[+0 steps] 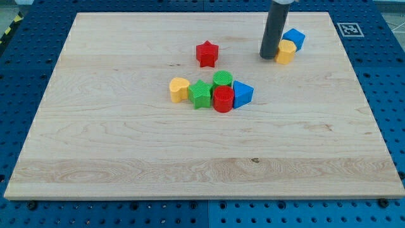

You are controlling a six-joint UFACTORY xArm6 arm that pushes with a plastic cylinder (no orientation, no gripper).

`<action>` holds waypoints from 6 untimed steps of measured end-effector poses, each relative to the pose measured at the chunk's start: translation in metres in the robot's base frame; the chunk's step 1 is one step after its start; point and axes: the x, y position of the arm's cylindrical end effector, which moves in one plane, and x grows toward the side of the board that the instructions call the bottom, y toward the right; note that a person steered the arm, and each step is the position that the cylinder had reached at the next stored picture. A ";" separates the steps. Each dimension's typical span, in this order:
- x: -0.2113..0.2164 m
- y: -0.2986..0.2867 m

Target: Push the yellow hexagon slightly right

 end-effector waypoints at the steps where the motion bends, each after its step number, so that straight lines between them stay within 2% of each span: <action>1: -0.009 -0.002; 4: 0.012 0.039; 5: 0.000 0.039; 6: -0.044 0.039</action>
